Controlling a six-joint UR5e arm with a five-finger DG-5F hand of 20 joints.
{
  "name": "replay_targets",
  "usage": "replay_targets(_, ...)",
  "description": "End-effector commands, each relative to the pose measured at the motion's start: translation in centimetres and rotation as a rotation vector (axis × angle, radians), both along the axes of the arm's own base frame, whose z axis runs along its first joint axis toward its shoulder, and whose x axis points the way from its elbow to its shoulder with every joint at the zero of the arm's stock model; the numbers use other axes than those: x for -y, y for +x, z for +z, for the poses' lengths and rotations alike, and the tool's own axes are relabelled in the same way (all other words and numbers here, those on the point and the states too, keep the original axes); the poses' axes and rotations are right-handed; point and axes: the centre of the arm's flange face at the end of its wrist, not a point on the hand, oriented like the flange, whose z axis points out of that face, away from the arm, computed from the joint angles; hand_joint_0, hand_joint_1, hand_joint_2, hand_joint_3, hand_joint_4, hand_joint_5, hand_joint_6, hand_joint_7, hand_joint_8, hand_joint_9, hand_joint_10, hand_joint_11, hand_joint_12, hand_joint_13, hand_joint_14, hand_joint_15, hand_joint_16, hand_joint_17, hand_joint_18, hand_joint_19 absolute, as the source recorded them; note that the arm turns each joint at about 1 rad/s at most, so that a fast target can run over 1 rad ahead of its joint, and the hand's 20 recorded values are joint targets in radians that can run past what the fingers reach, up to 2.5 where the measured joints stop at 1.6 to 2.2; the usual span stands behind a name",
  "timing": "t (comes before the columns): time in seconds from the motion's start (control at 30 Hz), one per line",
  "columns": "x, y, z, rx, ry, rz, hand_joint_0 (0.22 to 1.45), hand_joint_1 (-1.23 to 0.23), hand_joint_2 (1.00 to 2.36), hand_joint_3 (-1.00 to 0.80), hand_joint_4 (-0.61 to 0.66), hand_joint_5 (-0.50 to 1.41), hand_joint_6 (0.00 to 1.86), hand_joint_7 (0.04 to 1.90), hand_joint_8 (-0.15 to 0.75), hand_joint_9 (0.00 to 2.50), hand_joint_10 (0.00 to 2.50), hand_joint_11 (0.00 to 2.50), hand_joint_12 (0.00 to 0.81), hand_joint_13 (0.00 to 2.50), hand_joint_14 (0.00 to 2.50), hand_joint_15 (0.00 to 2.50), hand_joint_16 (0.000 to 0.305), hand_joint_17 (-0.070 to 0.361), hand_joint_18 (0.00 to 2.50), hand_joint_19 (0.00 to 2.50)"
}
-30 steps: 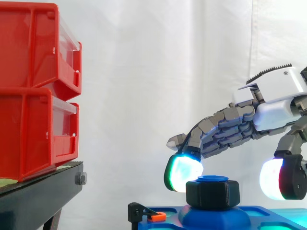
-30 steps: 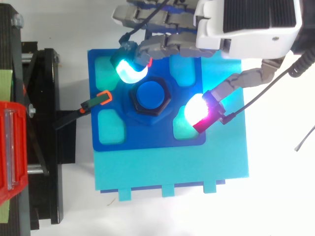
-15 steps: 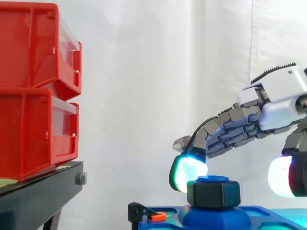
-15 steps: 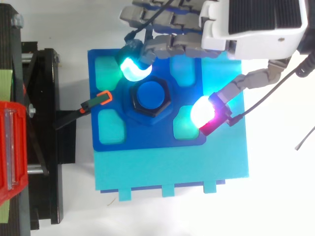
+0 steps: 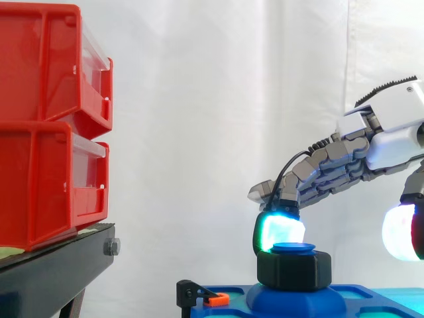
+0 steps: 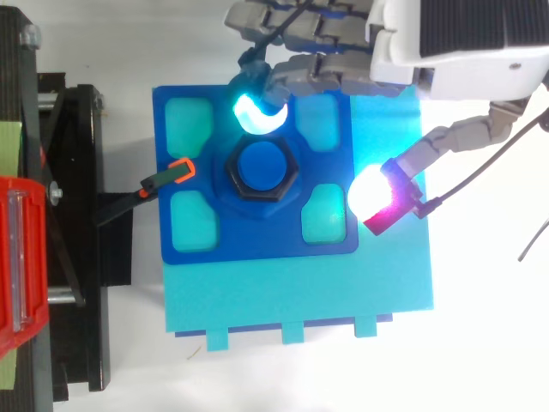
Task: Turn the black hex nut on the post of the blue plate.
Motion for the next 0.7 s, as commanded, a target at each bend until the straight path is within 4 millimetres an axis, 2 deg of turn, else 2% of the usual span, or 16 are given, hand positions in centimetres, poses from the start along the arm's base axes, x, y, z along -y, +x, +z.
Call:
replay_targets(0.0, 0.0, -0.2, 0.2, -0.003, -0.008, 0.000, 0.36, -0.78, 1.00, -0.50, 0.18, -0.27, 0.50, 0.72, 0.177, 0.00, 0.00, 0.00, 0.339, 0.00, 0.00, 0.00, 0.048, 0.109, 0.00, 0.01)
replay_targets(0.3, 0.0, -0.4, 0.2, -0.018, -0.014, 0.004, 0.37, -0.78, 1.00, -0.50, 0.18, -0.27, 0.50, 0.72, 0.175, 0.00, 0.00, 0.00, 0.337, 0.00, 0.00, 0.00, 0.048, 0.109, 0.00, 0.02)
replay_targets(0.67, -0.4, -1.4, 3.2, 0.007, -0.020, -0.001, 0.37, -0.78, 1.00, -0.50, 0.18, -0.27, 0.50, 0.72, 0.175, 0.00, 0.00, 0.00, 0.336, 0.00, 0.00, 0.00, 0.048, 0.107, 0.00, 0.02)
